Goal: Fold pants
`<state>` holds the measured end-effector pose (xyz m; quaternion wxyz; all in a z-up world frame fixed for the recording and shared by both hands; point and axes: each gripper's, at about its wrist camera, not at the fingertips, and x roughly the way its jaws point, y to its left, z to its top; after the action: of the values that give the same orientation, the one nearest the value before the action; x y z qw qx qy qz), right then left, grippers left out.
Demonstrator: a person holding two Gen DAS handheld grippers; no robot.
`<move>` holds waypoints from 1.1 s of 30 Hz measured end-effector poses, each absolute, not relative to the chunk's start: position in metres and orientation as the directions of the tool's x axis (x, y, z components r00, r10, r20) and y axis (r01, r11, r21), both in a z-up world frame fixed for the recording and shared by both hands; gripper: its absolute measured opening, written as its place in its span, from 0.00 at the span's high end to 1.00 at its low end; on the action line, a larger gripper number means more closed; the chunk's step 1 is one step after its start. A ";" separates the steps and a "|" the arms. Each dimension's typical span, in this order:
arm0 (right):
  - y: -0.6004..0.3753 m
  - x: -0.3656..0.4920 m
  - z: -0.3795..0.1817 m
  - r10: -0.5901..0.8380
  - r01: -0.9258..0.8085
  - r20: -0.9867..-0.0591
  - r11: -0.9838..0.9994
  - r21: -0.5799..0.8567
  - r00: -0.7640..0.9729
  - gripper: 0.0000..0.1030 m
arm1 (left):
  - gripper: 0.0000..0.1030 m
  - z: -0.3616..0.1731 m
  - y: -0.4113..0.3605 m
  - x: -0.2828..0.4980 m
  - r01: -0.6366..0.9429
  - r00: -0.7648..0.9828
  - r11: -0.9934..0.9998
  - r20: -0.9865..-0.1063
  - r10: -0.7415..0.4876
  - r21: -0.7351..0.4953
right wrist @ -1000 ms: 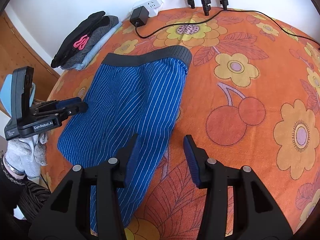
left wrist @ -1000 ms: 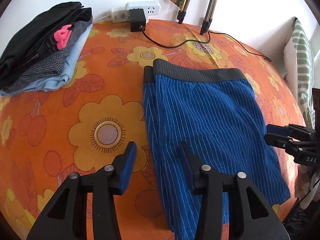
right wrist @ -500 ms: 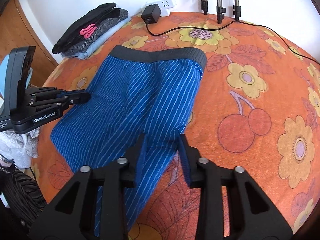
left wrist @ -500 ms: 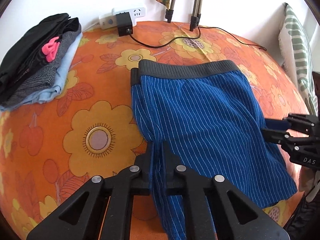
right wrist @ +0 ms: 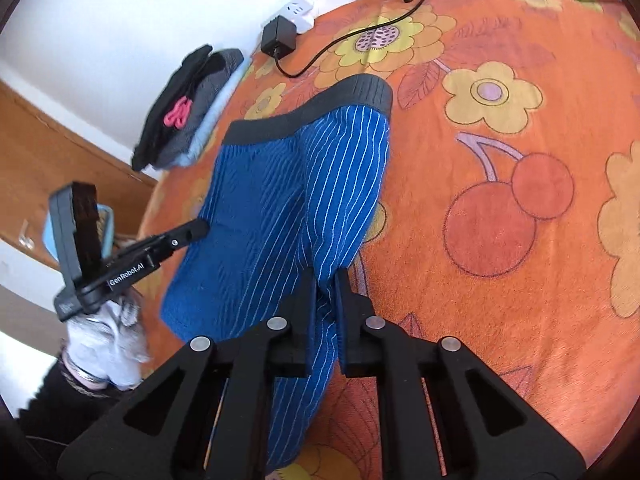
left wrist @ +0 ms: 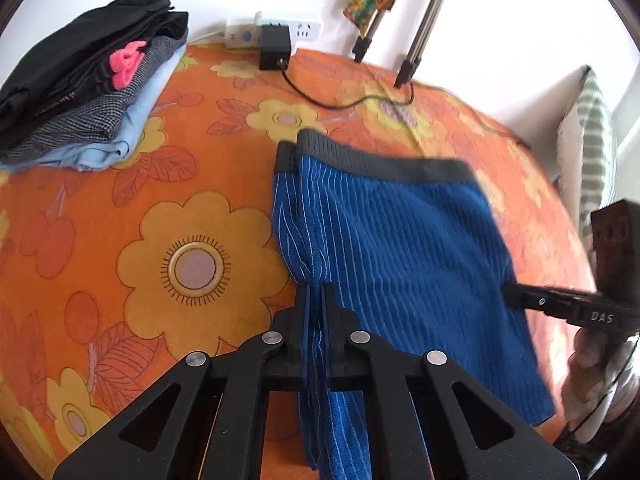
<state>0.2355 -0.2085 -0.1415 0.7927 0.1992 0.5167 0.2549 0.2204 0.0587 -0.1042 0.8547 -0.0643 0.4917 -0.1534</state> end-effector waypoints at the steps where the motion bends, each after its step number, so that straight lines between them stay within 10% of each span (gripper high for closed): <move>1: -0.211 0.235 -0.140 0.621 -0.193 -0.706 0.781 0.594 0.340 0.92 | 0.96 -0.102 0.060 0.220 0.193 0.474 0.942 -0.815 -0.334 -0.274; 33: -0.242 0.220 -0.062 0.656 -0.249 -0.533 0.725 0.642 0.534 0.93 | 0.97 -0.021 0.069 0.206 0.244 0.611 0.875 -0.635 -0.474 -0.418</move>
<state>0.2200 -0.2423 -0.0622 0.8380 0.2541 0.4003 0.2702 0.2060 0.0685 -0.0207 0.8854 -0.1464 0.3918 -0.2026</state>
